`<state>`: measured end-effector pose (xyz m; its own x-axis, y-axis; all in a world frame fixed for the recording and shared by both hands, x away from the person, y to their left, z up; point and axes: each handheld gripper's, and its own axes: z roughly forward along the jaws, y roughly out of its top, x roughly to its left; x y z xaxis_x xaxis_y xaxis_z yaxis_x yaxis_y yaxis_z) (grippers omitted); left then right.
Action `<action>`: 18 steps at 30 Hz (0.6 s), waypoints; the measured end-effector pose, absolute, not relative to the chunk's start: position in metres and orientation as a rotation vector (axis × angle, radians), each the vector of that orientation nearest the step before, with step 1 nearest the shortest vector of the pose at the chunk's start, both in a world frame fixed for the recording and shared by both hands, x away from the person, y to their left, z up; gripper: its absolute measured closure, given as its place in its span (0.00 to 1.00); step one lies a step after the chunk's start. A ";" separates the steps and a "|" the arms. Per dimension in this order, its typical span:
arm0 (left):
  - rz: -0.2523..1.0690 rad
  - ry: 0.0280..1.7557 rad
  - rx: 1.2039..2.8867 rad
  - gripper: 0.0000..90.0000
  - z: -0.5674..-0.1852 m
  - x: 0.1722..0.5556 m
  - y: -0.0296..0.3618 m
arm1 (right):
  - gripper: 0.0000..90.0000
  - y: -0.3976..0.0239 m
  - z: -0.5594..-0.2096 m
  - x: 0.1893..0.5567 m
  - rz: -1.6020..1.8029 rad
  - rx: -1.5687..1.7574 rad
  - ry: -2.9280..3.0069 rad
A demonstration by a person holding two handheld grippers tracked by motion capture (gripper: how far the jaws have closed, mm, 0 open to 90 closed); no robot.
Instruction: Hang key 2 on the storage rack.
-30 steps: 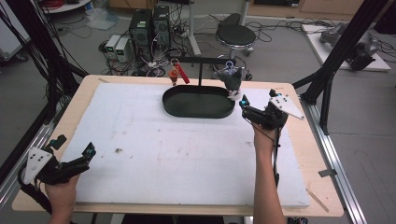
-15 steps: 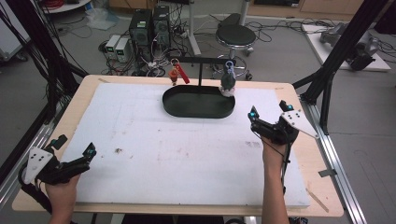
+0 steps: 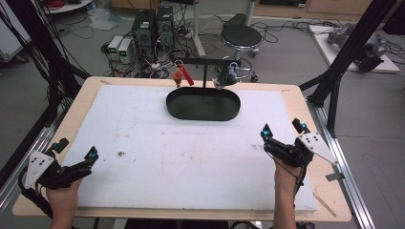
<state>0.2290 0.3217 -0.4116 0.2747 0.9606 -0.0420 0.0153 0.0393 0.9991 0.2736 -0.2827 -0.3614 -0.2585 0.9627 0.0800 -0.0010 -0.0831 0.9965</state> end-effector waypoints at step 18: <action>0.950 1.031 1.330 0.02 -0.412 0.233 0.319 | 0.01 -0.289 -0.389 0.245 1.450 1.125 1.373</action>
<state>0.2333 0.3189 -0.4118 0.2873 0.9570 -0.0406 0.0374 0.0311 0.9988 0.2452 -0.2887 -0.3892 -0.2603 0.9633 0.0655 0.0130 -0.0643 0.9978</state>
